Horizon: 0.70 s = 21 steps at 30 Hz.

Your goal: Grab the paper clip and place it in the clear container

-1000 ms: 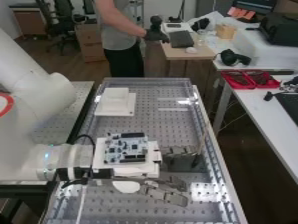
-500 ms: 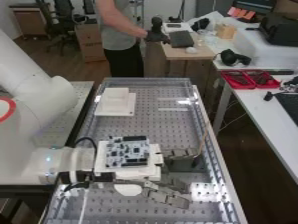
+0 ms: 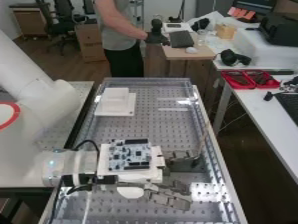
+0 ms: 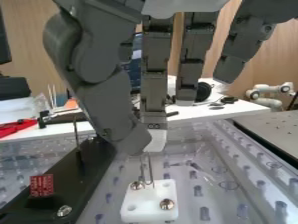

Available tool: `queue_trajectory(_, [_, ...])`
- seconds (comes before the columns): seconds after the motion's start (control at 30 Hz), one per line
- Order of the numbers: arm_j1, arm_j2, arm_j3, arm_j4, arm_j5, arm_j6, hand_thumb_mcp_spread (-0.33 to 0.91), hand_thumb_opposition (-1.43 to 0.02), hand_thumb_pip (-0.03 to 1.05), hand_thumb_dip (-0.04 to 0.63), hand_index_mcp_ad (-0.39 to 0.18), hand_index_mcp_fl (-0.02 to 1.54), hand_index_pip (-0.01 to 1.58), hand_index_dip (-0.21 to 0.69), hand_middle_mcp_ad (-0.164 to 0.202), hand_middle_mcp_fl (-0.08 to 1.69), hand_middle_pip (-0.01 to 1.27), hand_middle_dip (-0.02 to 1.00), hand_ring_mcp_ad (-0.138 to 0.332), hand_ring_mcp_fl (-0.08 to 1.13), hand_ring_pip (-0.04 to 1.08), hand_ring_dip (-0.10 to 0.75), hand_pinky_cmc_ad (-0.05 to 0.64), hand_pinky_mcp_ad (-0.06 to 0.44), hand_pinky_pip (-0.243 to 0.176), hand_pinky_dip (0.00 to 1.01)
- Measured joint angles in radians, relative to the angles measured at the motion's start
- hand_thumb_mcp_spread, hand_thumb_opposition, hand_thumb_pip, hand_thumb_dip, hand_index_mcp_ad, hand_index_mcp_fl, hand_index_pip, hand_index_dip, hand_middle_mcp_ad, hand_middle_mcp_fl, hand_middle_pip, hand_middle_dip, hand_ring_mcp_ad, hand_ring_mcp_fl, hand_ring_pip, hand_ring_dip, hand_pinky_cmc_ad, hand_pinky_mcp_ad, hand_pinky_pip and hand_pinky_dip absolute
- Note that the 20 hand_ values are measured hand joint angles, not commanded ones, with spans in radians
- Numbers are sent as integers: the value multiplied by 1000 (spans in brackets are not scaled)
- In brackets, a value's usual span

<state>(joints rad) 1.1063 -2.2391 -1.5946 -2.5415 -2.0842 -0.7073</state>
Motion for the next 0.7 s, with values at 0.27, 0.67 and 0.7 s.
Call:
queue_trajectory(0.27, [-4, -5, -4, -1, -7, 0, 656, -983, 649, 284, -140, 110, 164, -182, -52, 838, 630, 672, 63, 459, 99, 387, 417, 262, 66, 195])
queue_trajectory(0.67, [-6, -14, -1, 4, -7, 4, 654, -1012, 649, 284, -140, 119, 164, -182, -52, 867, 653, 672, 63, 459, 98, 387, 417, 262, 66, 195])
queue_trajectory(0.7, [-6, -15, 0, 4, -7, 5, 654, -1012, 649, 284, -140, 119, 164, -182, -52, 869, 653, 672, 63, 459, 98, 387, 417, 262, 66, 195])
